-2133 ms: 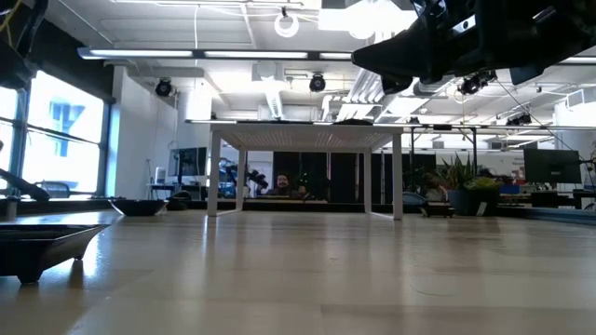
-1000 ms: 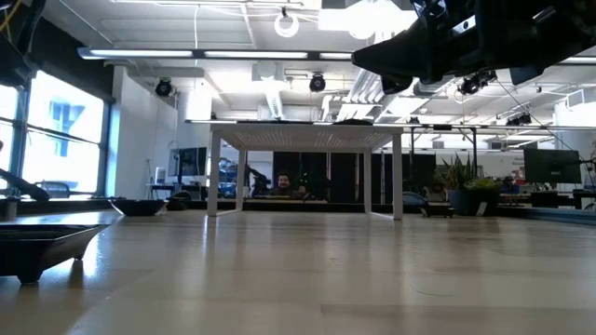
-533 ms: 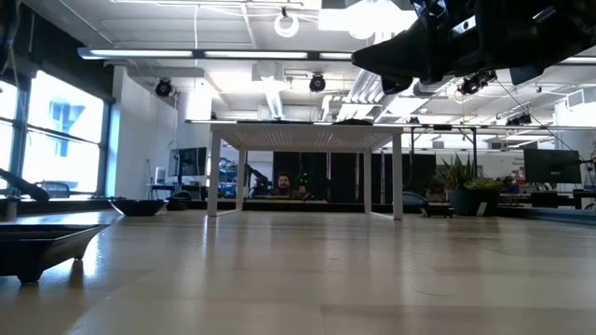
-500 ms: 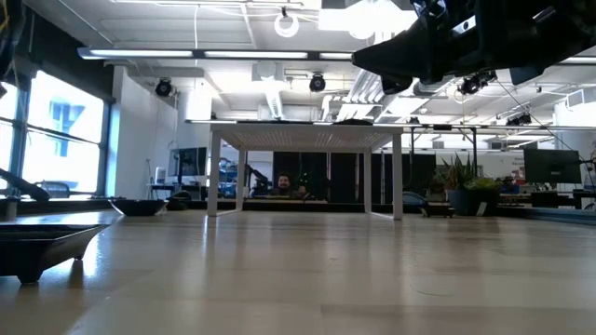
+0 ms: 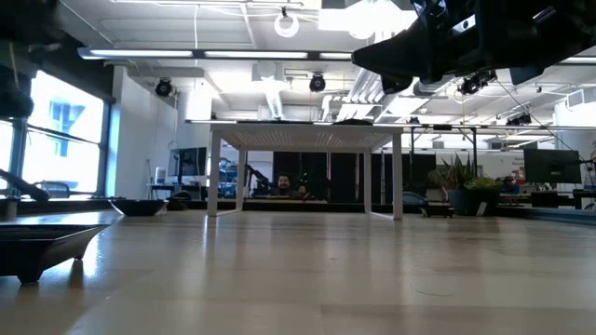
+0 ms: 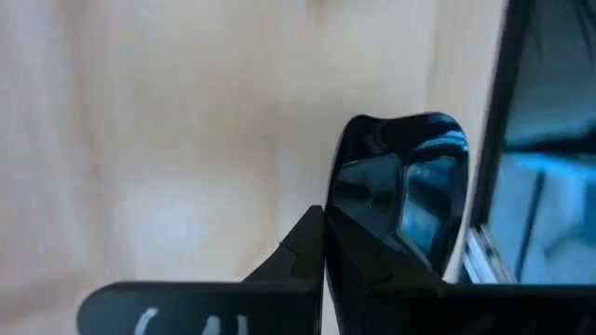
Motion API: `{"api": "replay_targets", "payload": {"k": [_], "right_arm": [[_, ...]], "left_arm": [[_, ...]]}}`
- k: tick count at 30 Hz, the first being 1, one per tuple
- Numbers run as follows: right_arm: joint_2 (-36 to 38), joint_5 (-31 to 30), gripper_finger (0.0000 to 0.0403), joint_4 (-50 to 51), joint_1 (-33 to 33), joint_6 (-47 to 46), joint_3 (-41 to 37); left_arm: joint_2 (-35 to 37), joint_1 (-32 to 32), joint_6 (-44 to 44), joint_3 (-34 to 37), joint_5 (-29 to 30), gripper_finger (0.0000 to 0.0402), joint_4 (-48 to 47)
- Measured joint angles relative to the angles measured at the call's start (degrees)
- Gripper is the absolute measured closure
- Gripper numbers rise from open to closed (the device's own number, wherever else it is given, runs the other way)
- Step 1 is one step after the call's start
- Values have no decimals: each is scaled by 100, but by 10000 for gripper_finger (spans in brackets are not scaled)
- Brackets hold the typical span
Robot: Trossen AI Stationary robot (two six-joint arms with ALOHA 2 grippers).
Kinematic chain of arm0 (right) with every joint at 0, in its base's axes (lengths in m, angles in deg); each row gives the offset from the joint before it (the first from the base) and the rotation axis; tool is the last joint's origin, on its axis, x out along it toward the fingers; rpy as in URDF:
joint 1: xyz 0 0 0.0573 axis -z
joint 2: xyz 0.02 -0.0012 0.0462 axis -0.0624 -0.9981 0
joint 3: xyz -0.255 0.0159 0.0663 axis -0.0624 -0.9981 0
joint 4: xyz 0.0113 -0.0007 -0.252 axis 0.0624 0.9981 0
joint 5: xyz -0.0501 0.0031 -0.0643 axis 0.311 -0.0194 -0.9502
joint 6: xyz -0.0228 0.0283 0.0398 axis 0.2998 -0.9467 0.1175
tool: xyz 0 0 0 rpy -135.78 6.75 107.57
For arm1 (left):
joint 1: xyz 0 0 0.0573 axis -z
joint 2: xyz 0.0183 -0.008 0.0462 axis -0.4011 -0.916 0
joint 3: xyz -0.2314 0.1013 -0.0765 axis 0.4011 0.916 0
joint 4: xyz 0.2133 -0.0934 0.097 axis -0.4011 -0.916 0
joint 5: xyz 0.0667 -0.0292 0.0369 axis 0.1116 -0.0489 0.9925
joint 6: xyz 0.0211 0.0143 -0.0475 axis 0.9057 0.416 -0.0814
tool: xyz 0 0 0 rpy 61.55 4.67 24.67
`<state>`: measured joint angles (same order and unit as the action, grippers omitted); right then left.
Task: Pick & Place Mini shaped plates
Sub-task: Stack the leaf shaped bowl on top of the leaf shaped bowls on the shelf
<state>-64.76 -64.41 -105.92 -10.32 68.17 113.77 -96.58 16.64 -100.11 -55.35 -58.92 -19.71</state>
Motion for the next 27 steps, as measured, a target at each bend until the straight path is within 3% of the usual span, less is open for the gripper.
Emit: {"api": "replay_targets", "payload": {"k": [6, 13, 18, 27], "right_arm": [[1, -2, 398, -65, 0, -30, 0], [2, -101, 398, -107, 0, -46, 0], [2, -422, 398, -85, 2, -57, 0], [2, -439, 396, -85, 2, -59, 0]], "left_arm": [[763, -978, 448, 178, 1073, 401, 136], [896, -2496, 426, 1082, 1578, 401, 2641], [293, -3260, 194, 1537, 1879, 401, 4531], [-912, -3600, -279, 1529, 2268, 402, 6314]]}}
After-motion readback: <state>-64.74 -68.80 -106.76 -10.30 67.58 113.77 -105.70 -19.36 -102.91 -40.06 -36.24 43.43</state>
